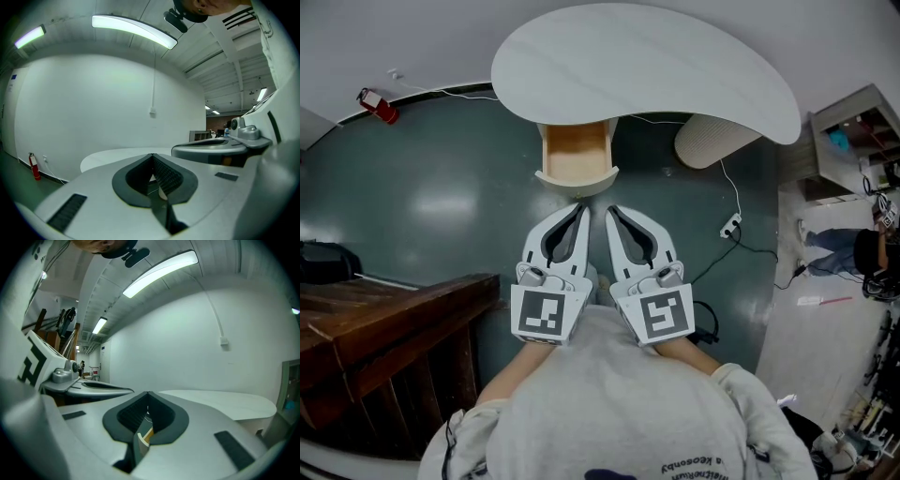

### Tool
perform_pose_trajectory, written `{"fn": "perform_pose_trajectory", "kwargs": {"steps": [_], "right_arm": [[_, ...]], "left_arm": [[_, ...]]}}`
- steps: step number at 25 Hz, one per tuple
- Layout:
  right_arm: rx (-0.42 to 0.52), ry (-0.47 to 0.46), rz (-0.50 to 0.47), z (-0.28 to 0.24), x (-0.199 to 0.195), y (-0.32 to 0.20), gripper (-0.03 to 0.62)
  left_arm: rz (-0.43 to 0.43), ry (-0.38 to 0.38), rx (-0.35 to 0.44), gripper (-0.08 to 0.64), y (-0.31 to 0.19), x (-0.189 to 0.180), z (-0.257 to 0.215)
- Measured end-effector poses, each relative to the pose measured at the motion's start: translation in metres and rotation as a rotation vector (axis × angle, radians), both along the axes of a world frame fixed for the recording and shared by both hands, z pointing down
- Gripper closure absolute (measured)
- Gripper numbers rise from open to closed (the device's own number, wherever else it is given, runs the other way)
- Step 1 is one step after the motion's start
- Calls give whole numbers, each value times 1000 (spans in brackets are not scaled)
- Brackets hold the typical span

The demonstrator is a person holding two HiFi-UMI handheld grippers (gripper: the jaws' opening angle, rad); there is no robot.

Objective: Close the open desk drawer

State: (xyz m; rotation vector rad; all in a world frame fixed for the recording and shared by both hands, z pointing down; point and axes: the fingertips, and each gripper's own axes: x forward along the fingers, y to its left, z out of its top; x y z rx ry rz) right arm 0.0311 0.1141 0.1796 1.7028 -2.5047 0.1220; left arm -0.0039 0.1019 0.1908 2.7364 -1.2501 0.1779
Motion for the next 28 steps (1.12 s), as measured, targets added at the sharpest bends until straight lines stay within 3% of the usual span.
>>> {"fn": "perform_pose_trajectory", "kwargs": {"steps": [13, 28], "right_arm": [[22, -3, 74, -1, -9, -69, 577], [-44, 25, 108, 34, -23, -90, 577]], "left_arm": [[78, 14, -3, 551, -73, -2, 2], [92, 17, -33, 549, -92, -25, 31]]}}
